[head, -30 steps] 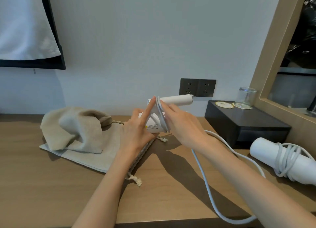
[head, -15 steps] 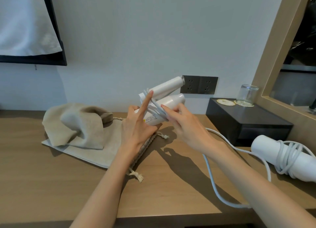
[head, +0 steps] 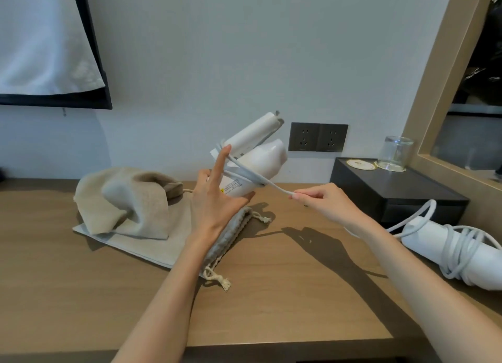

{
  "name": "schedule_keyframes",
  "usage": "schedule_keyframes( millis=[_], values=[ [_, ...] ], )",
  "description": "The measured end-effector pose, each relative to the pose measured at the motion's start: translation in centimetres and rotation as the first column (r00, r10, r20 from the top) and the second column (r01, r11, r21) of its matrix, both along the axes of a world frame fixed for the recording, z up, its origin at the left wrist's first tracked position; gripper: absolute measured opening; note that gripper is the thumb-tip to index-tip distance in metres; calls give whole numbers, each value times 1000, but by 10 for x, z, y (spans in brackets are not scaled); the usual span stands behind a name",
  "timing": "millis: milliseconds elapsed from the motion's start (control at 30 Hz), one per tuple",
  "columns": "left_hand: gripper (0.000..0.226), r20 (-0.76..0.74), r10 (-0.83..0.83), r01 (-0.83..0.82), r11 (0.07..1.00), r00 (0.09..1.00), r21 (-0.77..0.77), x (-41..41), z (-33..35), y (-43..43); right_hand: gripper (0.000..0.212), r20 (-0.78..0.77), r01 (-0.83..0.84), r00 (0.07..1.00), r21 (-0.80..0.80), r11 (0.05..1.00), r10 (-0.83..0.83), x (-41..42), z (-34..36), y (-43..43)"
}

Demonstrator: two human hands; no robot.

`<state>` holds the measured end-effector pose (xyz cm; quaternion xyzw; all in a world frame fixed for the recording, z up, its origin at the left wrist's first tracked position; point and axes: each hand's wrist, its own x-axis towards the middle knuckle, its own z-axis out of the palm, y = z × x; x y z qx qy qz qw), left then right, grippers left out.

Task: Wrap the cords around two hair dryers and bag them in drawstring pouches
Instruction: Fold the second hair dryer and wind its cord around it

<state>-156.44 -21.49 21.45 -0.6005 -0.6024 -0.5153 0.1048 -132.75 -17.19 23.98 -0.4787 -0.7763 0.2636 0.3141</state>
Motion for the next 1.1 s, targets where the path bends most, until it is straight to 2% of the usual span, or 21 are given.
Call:
schedule_keyframes(
  millis=[67, 233, 300, 333, 400, 500, 633, 700, 767, 833, 933, 1000, 1100],
  values=[
    [99, -31, -44, 45, 999, 999, 30, 3, 0, 0, 21, -35, 25, 999, -19, 999, -26, 2, 5, 3],
    [87, -103, -181, 192, 976, 978, 103, 9, -2, -2, 20, 39, 69, 997, -149, 986, -64, 10, 18, 13],
    [83, -136, -222, 241, 960, 966, 145, 10, -3, -2, 33, 32, 128, 992, -230, 965, -124, 16, 27, 14],
    [82, -160, -240, 265, 950, 957, 162, 9, -3, -2, 33, 5, 130, 991, -288, 949, -134, 19, 31, 16],
    [86, -224, -263, 304, 936, 939, 178, 8, -3, -2, 20, -116, 56, 987, -423, 905, -115, 22, 41, 19],
    [97, -305, -274, 335, 928, 912, 166, 6, -6, -3, 18, -200, -56, 978, -536, 843, -62, 28, 53, 19],
    [100, -392, -241, 322, 934, 888, 154, 4, -5, -4, 32, -244, -108, 968, -610, 785, -55, 34, 65, 17],
    [97, -424, -205, 293, 944, 882, 152, 3, -3, -4, 35, -260, -113, 964, -611, 784, -63, 35, 72, 15],
    [92, -457, -182, 290, 940, 871, 179, 3, -3, -5, 29, -256, -89, 963, -599, 795, -86, 33, 77, 13],
    [89, -495, -188, 336, 913, 848, 230, 2, -6, -2, 22, -201, -28, 974, -577, 816, -108, 31, 81, 16],
    [84, -541, -270, 458, 854, 796, 248, 0, -11, 7, 34, 30, 147, 988, -486, 861, -152, 27, 85, 18],
    [77, -567, -272, 466, 855, 778, 228, 0, -13, 11, 41, 190, 218, 970, -382, 898, -155, 21, 89, 15],
    [72, -592, -258, 449, 870, 764, 201, 1, -16, 12, 47, 377, 279, 902, -139, 950, -210, 14, 91, 11]
  ],
)
